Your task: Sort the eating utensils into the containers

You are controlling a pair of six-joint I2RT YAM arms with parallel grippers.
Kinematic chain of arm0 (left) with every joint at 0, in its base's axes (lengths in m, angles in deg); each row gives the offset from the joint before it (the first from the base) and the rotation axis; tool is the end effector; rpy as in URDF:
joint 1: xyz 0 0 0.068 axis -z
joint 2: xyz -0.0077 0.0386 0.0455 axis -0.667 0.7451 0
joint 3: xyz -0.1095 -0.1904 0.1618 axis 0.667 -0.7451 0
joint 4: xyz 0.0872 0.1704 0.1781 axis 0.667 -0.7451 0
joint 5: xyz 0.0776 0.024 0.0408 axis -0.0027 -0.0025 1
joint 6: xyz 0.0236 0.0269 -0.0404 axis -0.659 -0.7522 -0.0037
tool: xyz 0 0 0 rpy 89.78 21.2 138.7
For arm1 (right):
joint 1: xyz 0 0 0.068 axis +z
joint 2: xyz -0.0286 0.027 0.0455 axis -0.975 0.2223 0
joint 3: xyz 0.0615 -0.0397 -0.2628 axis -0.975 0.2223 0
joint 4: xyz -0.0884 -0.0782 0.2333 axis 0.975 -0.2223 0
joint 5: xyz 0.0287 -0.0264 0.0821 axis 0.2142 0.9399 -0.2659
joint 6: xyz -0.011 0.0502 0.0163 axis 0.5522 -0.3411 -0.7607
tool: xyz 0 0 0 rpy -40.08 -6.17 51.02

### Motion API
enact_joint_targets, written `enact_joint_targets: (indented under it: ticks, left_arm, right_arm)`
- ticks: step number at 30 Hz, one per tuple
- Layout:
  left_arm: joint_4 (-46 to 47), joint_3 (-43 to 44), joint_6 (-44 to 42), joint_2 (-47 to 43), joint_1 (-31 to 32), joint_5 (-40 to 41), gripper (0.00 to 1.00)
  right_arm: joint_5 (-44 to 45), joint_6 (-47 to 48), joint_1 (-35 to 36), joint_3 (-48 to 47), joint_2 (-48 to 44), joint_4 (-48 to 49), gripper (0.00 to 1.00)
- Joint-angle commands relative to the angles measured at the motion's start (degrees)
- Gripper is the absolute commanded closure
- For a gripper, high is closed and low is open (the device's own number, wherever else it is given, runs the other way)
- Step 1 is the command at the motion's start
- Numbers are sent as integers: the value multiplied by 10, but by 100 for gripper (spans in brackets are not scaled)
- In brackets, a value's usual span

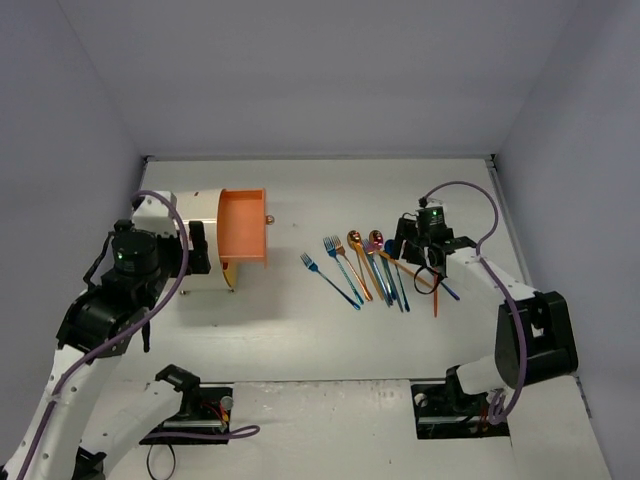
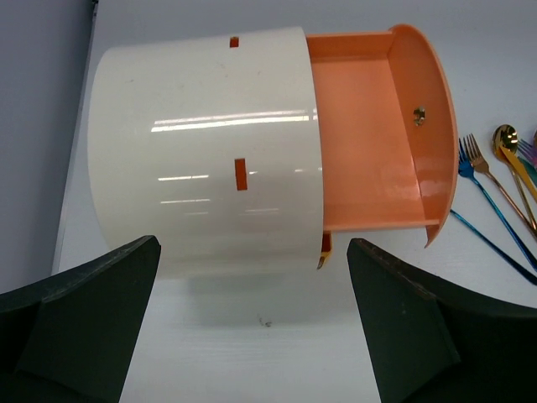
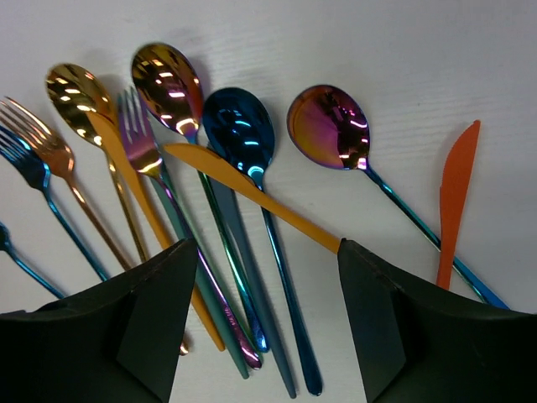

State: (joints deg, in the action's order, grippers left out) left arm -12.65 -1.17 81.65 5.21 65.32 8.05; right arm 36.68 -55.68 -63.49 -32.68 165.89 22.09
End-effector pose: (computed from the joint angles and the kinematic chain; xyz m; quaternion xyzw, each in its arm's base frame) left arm 0.1201 -0.0421 0.4157 -0.0007 0.8098 -0.0790 0.5813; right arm 0.2951 0.0726 0.2194 0.0599 0.8911 0.1466 0.4253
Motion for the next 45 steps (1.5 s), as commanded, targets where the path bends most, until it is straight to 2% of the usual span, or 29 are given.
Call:
enact_joint_targets:
  ticks: [1,8,10,16,21,28,34,45]
  left_arm:
    - [-9,-13,1,-26,-5,-8,7]
    - [-18,-26,-1,-47,-4,-14,7]
    - [-17,-30,-3,-47,-5,-15,7]
    - [-14,-34,0,-33,-5,-32,7]
    - [-13,-30,1,-20,-4,-34,7]
    - [-13,-22,-7,-11,-4,-33,7]
    - [-13,-23,-7,-10,-4,-32,7]
    - [-13,-17,-5,-3,-5,-32,7]
  right_arm:
    - [-31,30,-21,-29,35,-8,41]
    - [-5,76,-39,-11,48,-33,43]
    - [2,81,-40,-8,49,-34,46]
    - [51,52,-51,0,16,-45,59]
    - [96,9,-80,16,12,-66,60]
    - [68,-18,-119,34,37,-67,61]
    - [66,-22,-122,40,59,-66,66]
    - [75,-9,-119,46,42,-67,97]
